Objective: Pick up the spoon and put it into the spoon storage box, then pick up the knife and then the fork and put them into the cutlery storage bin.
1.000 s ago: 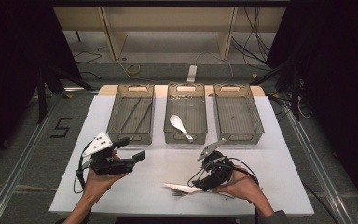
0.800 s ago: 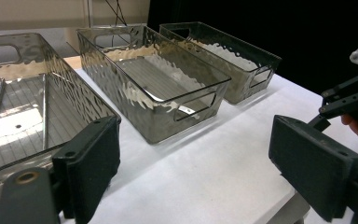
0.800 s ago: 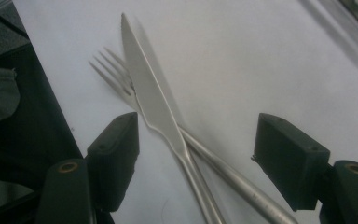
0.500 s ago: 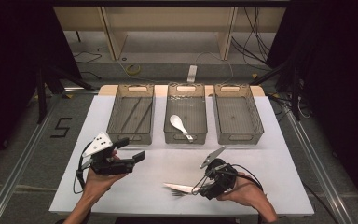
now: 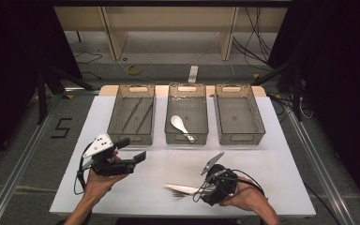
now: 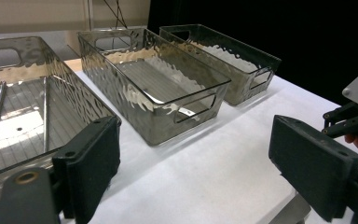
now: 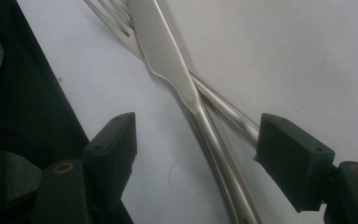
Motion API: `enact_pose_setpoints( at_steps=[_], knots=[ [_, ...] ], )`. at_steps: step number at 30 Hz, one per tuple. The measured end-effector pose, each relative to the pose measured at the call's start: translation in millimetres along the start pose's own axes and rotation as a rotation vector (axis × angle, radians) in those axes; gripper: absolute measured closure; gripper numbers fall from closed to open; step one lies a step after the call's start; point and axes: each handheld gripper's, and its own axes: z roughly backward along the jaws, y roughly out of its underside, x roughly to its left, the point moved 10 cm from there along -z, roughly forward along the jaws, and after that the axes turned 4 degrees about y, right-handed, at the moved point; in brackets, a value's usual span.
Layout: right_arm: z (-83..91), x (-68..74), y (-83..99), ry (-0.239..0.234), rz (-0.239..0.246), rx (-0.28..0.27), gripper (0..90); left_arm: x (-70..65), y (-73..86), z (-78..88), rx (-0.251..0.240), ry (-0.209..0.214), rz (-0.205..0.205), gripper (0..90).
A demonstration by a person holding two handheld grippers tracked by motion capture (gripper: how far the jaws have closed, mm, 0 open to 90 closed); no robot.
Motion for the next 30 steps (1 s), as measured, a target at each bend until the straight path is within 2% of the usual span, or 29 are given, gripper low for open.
enact_pose_setpoints(
  at_steps=[12, 23, 30],
  knots=[
    [-2.8, 1.3, 7.0, 0.005, 0.014, 0.041, 37.9, 0.2, -0.9, 0.9, -0.007, 0.0, -0.003, 15.7],
    [-6.6, 3.6, 5.8, -0.006, 0.025, 0.051, 41.8, 0.7, -1.2, 1.3, -0.012, -0.003, 0.002, 15.7],
    [-8.4, 0.2, 8.0, 0.003, 0.029, 0.058, 46.3, 0.8, -1.2, 0.9, -0.009, -0.002, -0.002, 15.7]
  ],
)
